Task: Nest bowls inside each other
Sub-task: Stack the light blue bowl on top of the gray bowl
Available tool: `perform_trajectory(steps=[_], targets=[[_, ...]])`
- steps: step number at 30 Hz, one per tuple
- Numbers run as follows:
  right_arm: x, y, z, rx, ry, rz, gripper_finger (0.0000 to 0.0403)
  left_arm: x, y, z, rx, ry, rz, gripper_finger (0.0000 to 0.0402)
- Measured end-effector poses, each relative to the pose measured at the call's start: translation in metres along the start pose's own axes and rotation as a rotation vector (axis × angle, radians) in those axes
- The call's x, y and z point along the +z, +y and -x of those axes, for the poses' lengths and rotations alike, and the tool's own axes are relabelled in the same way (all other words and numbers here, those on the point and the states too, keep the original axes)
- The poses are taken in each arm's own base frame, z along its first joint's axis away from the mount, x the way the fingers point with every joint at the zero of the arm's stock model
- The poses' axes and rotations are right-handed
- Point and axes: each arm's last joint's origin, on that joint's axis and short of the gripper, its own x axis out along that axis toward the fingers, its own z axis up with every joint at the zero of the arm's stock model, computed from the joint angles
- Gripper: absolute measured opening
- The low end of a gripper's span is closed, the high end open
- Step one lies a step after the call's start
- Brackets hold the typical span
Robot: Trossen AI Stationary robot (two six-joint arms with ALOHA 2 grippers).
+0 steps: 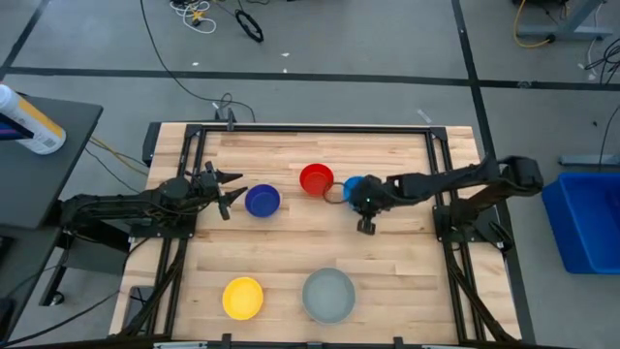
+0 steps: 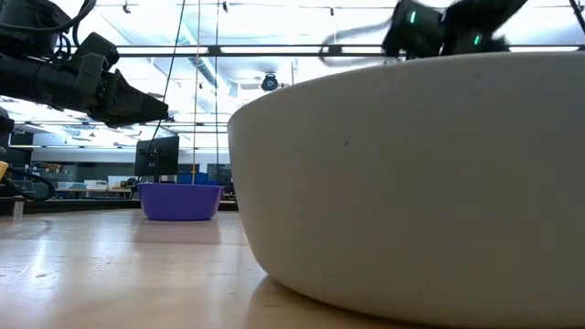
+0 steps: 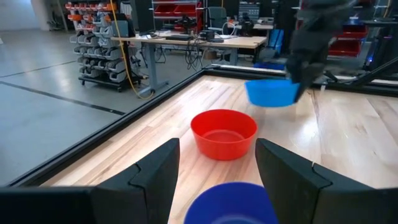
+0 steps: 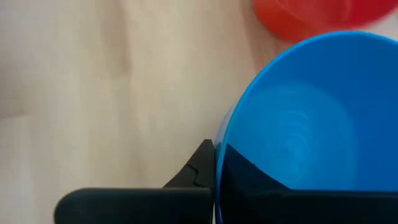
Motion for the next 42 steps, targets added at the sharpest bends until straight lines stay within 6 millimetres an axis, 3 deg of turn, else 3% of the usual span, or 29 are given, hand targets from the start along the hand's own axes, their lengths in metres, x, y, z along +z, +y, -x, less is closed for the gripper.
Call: perform_trajectory(steps=[8,13,17,26,37,42], targets=[[0.029,0.069,0.043,0.097,-0.115,0.111,0.0001,0.0,0.001,0.0,0.021,0.003,-0.001,0.022],[0.041,0.108,0.059,0.174,-0.161,0.148,0.0001,0.0,0.001,0.0,0.029,0.006,-0.001,0.0219],[0.046,0.136,0.053,0.21,-0.141,0.146,0.0001,0.0,0.001,0.0,0.041,0.007,-0.001,0.0215],[0.045,0.183,0.015,0.297,-0.015,0.172,0.0001,-0.001,0.001,0.0,0.043,0.008,-0.001,0.0208],[0.054,0.226,0.037,0.403,-0.106,0.163,0.0001,-0.001,0.001,0.0,0.044,0.009,0.017,0.0208],[0.052,0.237,0.031,0.419,-0.139,0.137,0.0001,-0.001,0.001,0.0,0.044,0.01,0.017,0.0208]])
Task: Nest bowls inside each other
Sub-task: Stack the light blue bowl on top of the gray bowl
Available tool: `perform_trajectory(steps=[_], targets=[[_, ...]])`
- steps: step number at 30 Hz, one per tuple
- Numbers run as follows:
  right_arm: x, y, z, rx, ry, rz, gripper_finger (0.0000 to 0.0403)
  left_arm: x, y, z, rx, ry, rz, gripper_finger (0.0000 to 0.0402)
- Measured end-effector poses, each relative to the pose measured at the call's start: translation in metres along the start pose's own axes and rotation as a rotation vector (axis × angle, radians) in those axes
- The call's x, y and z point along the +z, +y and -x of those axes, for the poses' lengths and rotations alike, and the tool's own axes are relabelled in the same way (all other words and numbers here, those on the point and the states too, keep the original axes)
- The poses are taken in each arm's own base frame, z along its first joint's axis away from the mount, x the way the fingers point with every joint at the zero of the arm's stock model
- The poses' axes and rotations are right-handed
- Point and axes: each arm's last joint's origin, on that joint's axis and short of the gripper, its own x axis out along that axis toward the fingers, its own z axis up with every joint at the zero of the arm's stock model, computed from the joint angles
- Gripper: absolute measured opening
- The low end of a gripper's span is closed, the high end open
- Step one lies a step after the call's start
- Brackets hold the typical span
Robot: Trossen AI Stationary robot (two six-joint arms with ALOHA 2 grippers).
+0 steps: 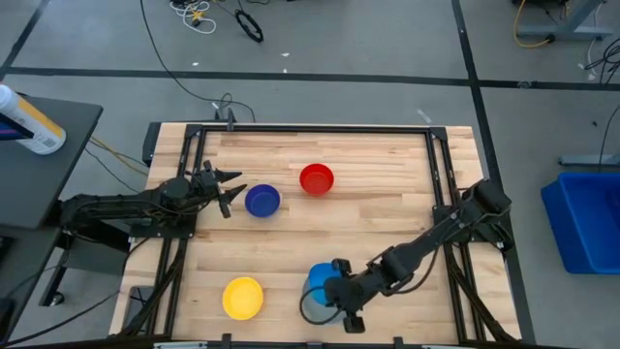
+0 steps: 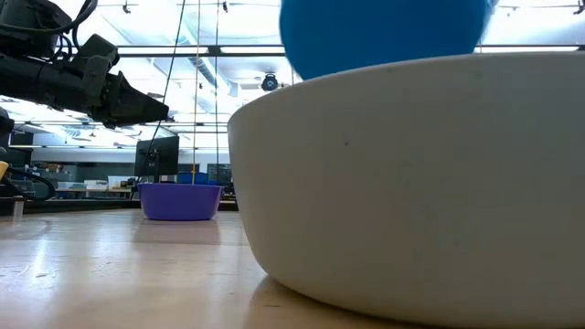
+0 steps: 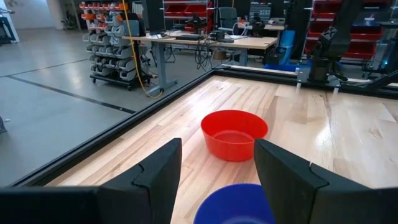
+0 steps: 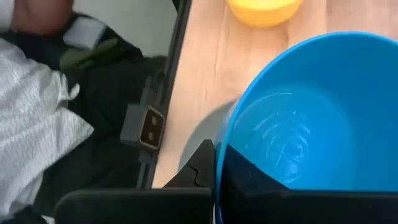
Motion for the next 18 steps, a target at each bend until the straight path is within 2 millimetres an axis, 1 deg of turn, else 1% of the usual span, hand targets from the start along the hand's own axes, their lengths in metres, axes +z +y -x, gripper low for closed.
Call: perform_trajectory(steps=[4,7,10,14,18], targets=[[-0.011,0.0,-0.028,0.029,0.062,-0.016,0.0001,-0.001,0.0,-0.001,0.0,0.009,-0.003,0.0208],[-0.019,-0.003,-0.041,0.023,0.108,-0.04,0.0001,-0.002,-0.001,-0.002,-0.005,0.026,-0.009,0.0208],[-0.022,-0.004,-0.044,0.007,0.133,-0.062,0.0001,-0.004,-0.001,-0.003,-0.008,0.046,-0.011,0.0208],[-0.025,-0.006,-0.044,-0.012,0.163,-0.098,0.0003,-0.007,-0.002,-0.004,-0.008,0.071,-0.012,0.0208],[-0.026,-0.008,-0.044,-0.021,0.174,-0.105,0.0025,-0.008,-0.002,-0.005,-0.007,0.082,-0.011,0.0208]])
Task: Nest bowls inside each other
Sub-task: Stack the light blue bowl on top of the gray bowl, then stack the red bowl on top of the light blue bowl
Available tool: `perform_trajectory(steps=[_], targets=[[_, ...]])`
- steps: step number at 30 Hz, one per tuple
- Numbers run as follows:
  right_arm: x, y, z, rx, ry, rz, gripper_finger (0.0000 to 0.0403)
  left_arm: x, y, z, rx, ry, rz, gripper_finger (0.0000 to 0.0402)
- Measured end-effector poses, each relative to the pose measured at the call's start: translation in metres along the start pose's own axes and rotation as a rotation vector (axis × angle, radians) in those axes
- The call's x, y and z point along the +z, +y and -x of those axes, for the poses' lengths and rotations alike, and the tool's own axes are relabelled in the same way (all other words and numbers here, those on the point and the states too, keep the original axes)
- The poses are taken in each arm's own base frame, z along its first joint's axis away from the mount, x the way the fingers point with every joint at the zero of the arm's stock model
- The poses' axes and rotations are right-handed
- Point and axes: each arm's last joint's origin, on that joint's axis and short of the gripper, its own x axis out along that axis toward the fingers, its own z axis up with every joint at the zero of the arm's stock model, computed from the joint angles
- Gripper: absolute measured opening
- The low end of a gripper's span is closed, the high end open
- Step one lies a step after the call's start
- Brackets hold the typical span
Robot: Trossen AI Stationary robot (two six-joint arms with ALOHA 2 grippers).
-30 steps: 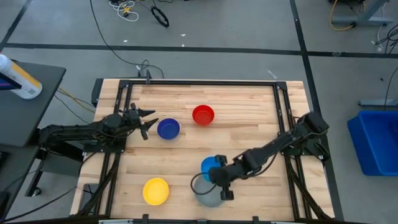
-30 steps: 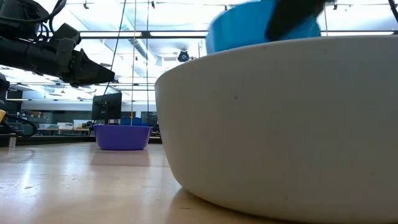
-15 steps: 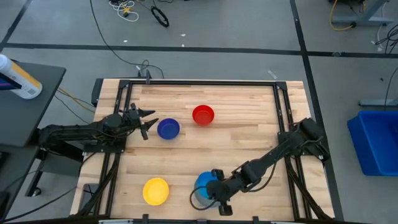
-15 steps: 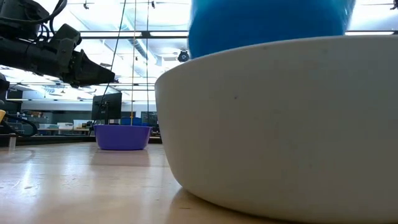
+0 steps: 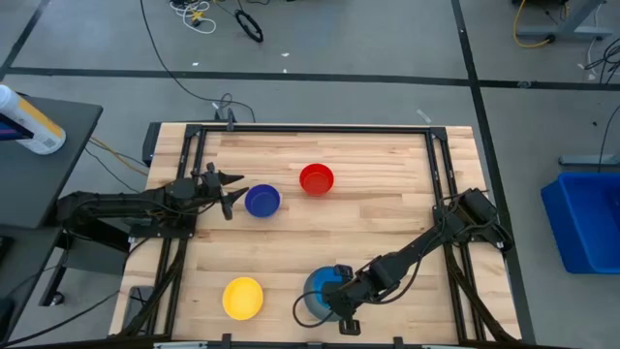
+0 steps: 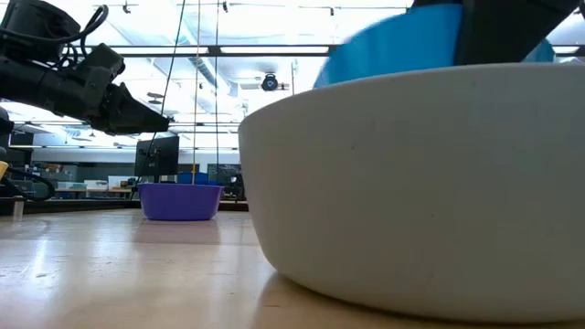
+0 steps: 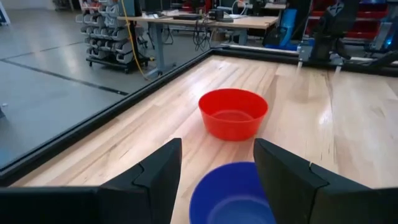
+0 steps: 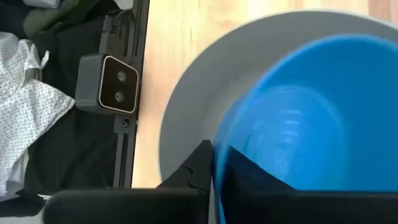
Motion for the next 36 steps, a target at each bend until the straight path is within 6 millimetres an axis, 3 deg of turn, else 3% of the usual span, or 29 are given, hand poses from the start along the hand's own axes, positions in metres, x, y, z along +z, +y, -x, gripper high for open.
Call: perform_trajectory(steps=[12,16,19,29,36], targets=[[0.01,-0.007,0.0,-0.016,-0.066,0.081,0.0153,0.0,0.0,0.0,0.004,-0.001,0.002,0.0207],[0.014,-0.007,0.001,-0.044,-0.123,0.122,0.0179,0.0,0.0,0.0,0.004,-0.001,0.002,0.0207],[0.017,-0.018,0.006,-0.11,-0.104,0.135,0.0187,0.0,0.0,0.0,0.004,-0.001,0.002,0.0207],[0.049,-0.124,0.022,-0.309,0.019,0.213,0.0182,0.0,0.0,0.0,0.004,-0.003,-0.001,0.0207],[0.066,-0.213,0.05,-0.37,0.04,0.181,0.0184,0.0,0.0,0.0,0.004,-0.003,-0.004,0.0207]])
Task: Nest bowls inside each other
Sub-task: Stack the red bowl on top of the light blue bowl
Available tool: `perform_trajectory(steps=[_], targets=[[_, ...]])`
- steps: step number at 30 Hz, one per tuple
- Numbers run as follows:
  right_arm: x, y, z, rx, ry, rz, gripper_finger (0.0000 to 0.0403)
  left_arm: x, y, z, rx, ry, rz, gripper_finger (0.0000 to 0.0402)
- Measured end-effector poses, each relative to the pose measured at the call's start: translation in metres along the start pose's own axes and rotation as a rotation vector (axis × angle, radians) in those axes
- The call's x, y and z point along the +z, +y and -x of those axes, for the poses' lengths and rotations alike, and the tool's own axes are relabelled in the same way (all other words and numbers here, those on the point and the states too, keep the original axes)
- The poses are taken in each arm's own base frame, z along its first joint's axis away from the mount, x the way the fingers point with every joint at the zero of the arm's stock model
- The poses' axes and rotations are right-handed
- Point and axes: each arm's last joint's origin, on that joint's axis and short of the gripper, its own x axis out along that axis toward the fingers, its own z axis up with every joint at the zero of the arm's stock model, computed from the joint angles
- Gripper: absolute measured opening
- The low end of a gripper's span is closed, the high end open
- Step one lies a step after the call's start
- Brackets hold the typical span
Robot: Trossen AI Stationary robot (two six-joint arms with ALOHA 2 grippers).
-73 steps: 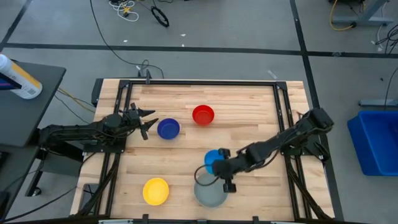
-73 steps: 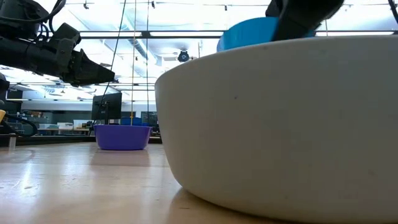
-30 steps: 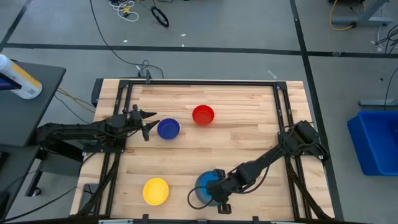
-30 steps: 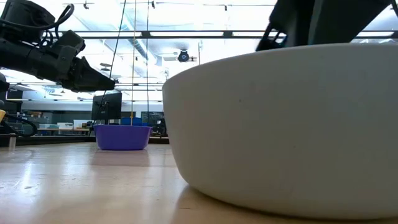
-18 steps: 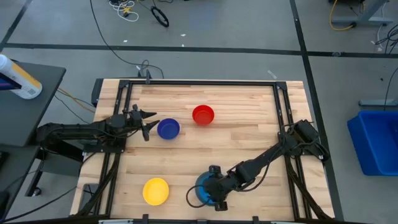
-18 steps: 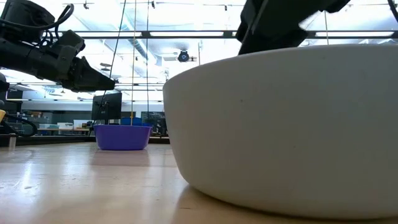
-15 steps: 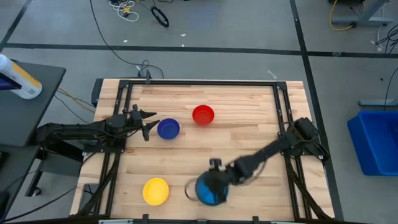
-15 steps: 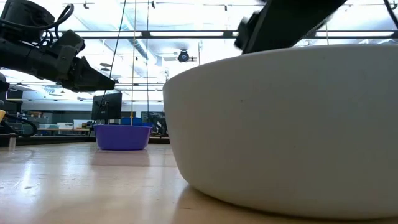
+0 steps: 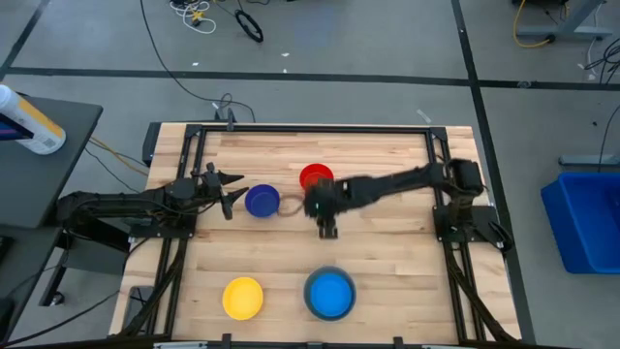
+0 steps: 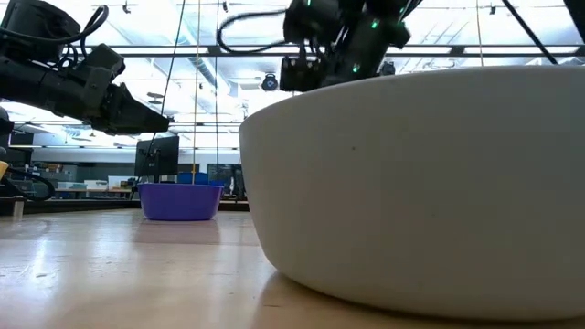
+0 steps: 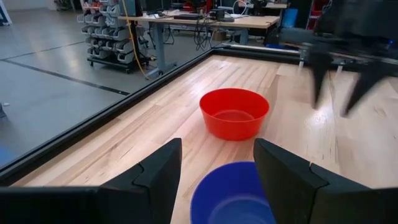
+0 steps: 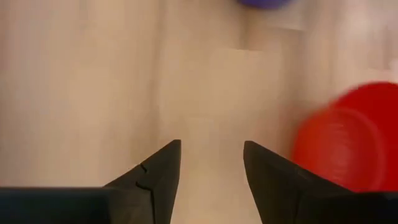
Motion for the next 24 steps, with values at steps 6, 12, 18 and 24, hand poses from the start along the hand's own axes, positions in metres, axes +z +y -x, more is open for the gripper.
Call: perform_trajectory(steps=[6,12,18,24], targets=[[-0.013,-0.06,0.0,0.007,0.03,-0.077,0.0185,0.0,0.0,0.0,0.009,-0.001,-0.02,0.0207],[-0.022,-0.09,0.0,0.051,0.018,-0.128,0.0184,0.0,0.0,0.0,0.014,-0.002,-0.023,0.0207],[-0.025,-0.094,-0.011,0.098,0.028,-0.141,0.0181,0.0,0.0,0.0,0.015,-0.003,-0.025,0.0207],[-0.027,-0.091,-0.024,0.102,0.054,-0.137,0.0177,0.0,0.0,0.0,0.015,-0.003,-0.026,0.0207]])
